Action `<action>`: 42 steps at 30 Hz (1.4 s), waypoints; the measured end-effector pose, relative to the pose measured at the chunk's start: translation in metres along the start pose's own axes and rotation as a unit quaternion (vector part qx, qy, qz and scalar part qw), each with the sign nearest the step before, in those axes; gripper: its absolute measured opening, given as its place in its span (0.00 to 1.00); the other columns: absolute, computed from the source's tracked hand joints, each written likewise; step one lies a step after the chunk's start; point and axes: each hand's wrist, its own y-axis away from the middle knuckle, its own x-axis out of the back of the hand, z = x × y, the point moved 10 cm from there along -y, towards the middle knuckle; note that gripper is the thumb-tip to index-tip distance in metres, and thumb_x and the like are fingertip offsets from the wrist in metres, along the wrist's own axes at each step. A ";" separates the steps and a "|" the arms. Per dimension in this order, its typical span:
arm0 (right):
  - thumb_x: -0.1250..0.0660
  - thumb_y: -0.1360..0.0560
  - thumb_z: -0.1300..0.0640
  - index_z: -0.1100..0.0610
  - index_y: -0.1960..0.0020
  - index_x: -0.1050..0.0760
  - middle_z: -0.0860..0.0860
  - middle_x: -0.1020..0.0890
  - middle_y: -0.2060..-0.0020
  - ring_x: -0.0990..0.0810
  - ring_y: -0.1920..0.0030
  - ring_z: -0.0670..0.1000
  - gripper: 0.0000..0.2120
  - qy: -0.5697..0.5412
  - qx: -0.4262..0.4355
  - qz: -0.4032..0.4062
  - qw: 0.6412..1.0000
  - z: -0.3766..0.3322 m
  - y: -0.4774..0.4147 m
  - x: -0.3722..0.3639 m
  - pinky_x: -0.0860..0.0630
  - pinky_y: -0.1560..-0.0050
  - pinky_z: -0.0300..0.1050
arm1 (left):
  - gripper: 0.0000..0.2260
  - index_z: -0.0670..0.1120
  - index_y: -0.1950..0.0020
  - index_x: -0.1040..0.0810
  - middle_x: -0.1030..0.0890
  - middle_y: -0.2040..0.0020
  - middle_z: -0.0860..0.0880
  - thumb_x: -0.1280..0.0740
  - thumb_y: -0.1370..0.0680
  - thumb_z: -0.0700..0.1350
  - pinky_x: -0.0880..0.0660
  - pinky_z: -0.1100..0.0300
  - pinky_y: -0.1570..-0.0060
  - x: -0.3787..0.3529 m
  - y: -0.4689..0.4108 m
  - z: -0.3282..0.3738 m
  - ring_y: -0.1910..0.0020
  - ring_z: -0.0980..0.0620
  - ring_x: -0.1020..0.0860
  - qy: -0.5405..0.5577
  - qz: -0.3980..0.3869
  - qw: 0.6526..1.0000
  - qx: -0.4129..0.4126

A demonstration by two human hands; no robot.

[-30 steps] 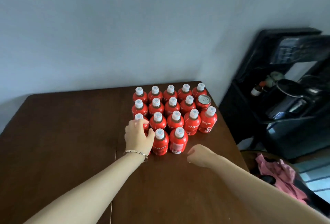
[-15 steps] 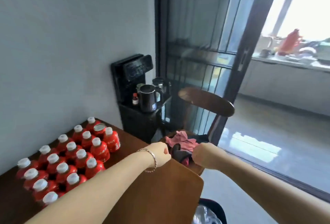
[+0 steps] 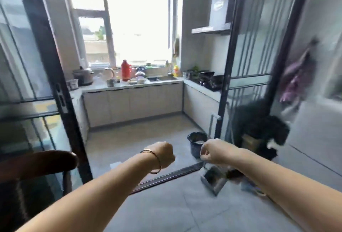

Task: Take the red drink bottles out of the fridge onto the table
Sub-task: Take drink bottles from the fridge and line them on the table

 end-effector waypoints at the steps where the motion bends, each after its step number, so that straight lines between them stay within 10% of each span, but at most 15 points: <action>1: 0.39 0.25 0.56 0.55 0.49 0.19 0.52 0.17 0.50 0.20 0.48 0.54 0.11 -0.005 -0.018 0.014 1.000 0.045 0.002 0.017 0.24 0.50 0.43 | 0.14 0.42 0.41 0.23 0.21 0.41 0.42 0.42 0.21 0.46 0.27 0.58 0.48 0.006 -0.028 0.043 0.42 0.42 0.23 -0.015 0.007 1.000 -0.025; 8: 0.39 0.24 0.57 0.54 0.49 0.20 0.52 0.17 0.49 0.20 0.48 0.56 0.10 0.004 -0.185 0.082 0.979 0.309 0.017 0.120 0.23 0.49 0.46 | 0.15 0.40 0.38 0.24 0.23 0.37 0.41 0.43 0.20 0.45 0.29 0.55 0.42 0.040 -0.190 0.290 0.37 0.42 0.26 -0.028 0.022 0.984 -0.172; 14: 0.42 0.25 0.61 0.60 0.47 0.21 0.56 0.18 0.47 0.20 0.47 0.59 0.13 0.034 -0.284 0.119 0.951 0.460 0.027 0.175 0.23 0.54 0.49 | 0.14 0.47 0.67 0.30 0.25 0.62 0.47 0.41 0.22 0.47 0.31 0.60 0.60 0.053 -0.282 0.447 0.60 0.46 0.27 0.000 0.035 0.958 -0.286; 30: 0.39 0.25 0.57 0.56 0.52 0.20 0.53 0.17 0.53 0.20 0.52 0.56 0.10 0.047 -0.507 0.186 0.840 0.770 0.037 0.291 0.23 0.53 0.47 | 0.13 0.45 0.41 0.23 0.21 0.42 0.47 0.43 0.21 0.46 0.25 0.53 0.45 0.081 -0.499 0.787 0.43 0.45 0.22 -0.073 0.075 0.865 -0.491; 42: 0.37 0.25 0.57 0.56 0.48 0.20 0.52 0.19 0.49 0.20 0.48 0.56 0.10 -0.013 -0.577 0.233 0.782 1.032 0.018 0.317 0.22 0.47 0.48 | 0.10 0.45 0.49 0.23 0.20 0.45 0.44 0.43 0.21 0.45 0.24 0.53 0.47 0.042 -0.624 0.991 0.46 0.43 0.22 -0.018 0.054 0.857 -0.513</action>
